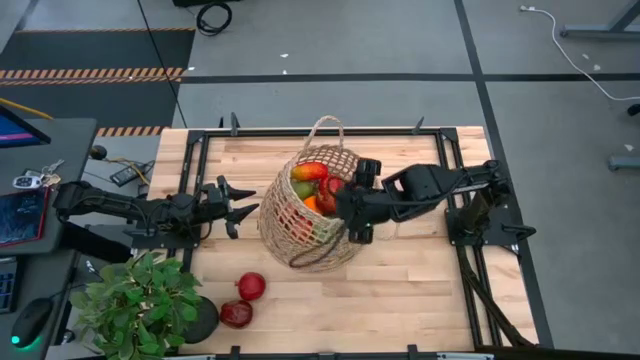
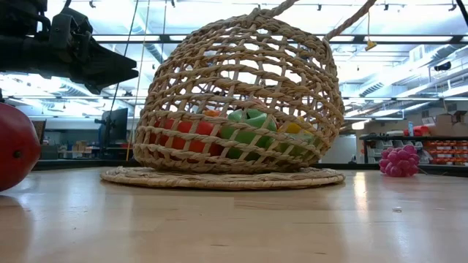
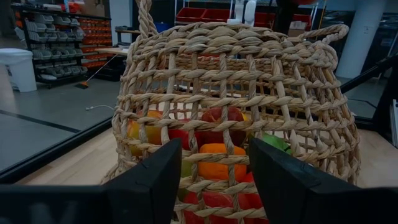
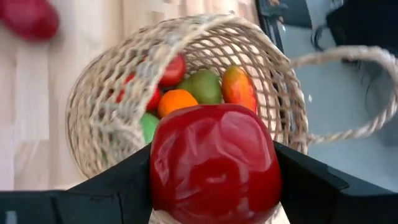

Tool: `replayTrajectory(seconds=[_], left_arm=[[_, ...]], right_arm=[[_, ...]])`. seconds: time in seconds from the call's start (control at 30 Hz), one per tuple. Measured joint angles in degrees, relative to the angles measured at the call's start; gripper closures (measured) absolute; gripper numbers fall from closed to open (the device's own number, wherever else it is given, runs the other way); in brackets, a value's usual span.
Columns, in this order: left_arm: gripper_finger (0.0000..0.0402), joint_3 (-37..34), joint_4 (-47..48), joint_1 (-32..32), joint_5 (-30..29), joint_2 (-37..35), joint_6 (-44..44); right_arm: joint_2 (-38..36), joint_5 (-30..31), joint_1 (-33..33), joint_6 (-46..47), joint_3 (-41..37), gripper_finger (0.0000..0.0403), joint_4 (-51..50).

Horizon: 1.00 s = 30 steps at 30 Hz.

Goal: Build produce basket
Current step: Put the red apple into the basket

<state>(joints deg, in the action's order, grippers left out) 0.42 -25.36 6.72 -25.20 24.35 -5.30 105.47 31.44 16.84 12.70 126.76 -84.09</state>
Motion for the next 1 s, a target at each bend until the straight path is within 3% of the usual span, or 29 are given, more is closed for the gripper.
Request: replayTrajectory(seconds=[0.3,0.53,1.0], left_arm=[[0.0205,-0.01,0.00,-0.01,0.00,0.00,0.00],[0.0208,-0.01,0.00,-0.02,0.01,-0.01,0.00],[0.0207,-0.01,0.01,-0.02,0.01,-0.01,0.00]], right_arm=[[0.00,-0.13,-0.99,23.85,0.00,0.0120,0.00],[0.00,0.20,-1.64,36.32,0.00,0.0121,0.02],[0.04,-2.35,-8.32,37.82,-3.38,0.0120,0.59]])
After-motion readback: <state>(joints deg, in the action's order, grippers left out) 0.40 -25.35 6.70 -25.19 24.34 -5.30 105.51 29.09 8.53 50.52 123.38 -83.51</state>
